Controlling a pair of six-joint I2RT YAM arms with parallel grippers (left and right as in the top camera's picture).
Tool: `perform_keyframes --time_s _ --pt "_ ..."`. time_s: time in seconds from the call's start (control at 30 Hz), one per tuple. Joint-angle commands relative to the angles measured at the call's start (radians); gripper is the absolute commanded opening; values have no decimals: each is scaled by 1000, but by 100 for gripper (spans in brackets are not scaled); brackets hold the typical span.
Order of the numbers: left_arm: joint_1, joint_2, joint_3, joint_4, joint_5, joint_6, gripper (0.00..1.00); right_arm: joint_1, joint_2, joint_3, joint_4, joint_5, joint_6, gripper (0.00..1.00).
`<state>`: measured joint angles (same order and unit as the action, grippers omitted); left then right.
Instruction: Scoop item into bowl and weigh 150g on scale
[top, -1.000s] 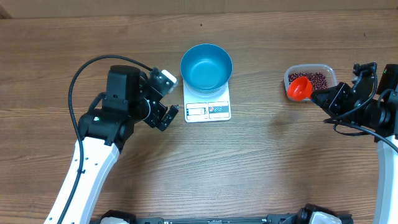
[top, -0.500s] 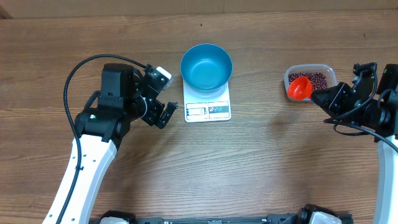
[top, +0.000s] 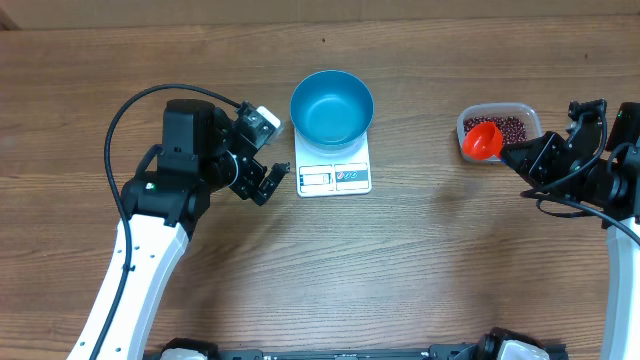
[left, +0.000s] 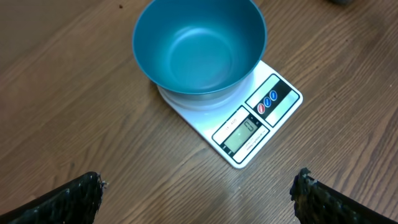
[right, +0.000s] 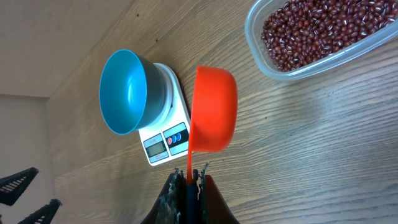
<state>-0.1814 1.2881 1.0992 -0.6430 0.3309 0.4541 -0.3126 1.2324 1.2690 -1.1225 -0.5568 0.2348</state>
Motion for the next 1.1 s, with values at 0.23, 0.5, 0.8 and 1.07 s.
perform_keyframes --time_s 0.23,0.5,0.8,1.07 --pt "4 41 24 -6 32 33 100 -3 -14 22 6 6 -8 4" --pt "4 43 24 -7 27 32 99 -3 -14 22 6 6 -8 4" --pt "4 43 24 -8 28 32 100 -3 -14 22 4 6 -8 4" --pt "4 43 24 -8 28 32 100 -3 -14 22 -7 6 -9 4"
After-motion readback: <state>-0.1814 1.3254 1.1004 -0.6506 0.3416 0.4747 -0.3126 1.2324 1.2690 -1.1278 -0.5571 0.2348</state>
